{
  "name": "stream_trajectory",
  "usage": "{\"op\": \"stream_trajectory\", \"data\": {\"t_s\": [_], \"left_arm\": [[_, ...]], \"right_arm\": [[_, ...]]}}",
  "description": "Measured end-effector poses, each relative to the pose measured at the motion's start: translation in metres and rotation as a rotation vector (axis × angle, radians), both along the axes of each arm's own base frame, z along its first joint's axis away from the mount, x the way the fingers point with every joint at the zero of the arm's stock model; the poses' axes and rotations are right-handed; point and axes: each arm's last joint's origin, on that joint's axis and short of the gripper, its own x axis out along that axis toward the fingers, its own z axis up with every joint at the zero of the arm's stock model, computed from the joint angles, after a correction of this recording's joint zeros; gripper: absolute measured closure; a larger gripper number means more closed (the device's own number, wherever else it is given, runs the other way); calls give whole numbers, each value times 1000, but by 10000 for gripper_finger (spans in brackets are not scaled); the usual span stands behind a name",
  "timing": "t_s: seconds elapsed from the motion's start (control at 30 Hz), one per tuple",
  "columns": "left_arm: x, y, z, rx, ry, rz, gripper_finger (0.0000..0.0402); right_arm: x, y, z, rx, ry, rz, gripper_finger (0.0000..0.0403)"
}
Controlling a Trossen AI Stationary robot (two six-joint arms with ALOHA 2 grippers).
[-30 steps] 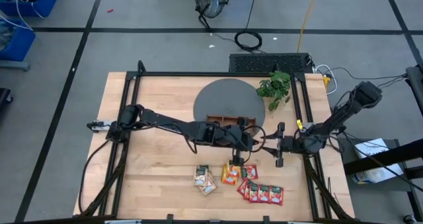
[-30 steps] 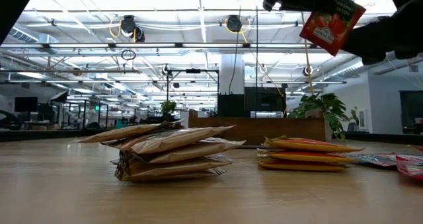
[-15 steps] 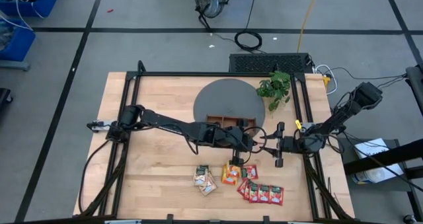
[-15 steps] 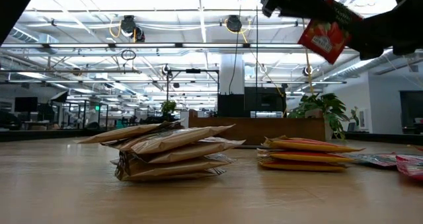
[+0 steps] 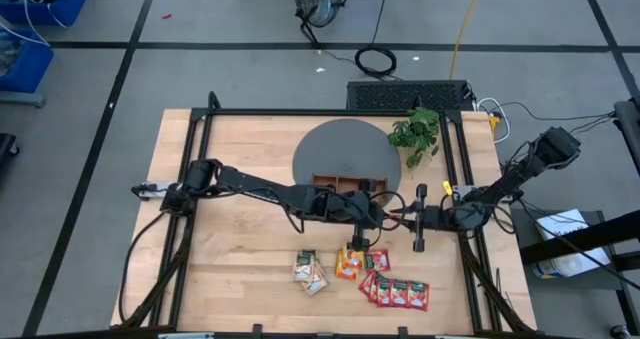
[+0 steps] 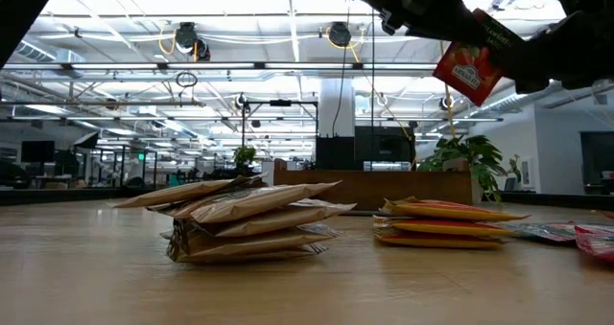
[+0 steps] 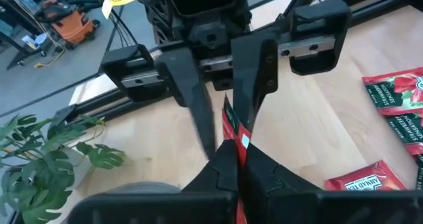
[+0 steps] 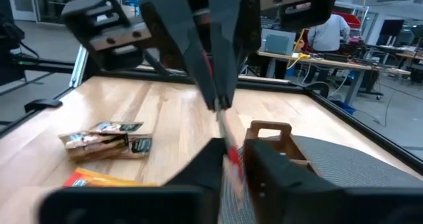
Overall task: Pick & Place Tea
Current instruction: Put the red tea bag into the left section of the wooden organiser
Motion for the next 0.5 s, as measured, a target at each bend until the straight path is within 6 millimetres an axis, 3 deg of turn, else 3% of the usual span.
{"op": "stream_trajectory", "data": {"t_s": [0.07, 0.33, 0.5], "left_arm": [[0, 0, 0, 0, 0, 1, 397], [-2, 0, -2, 24, 41, -9, 397], [-13, -3, 3, 95, 114, 23, 355]], "right_arm": [[0, 0, 0, -13, 2, 14, 393], [0, 0, 1, 13, -10, 21, 401], [0, 0, 1, 13, -11, 22, 402]]}}
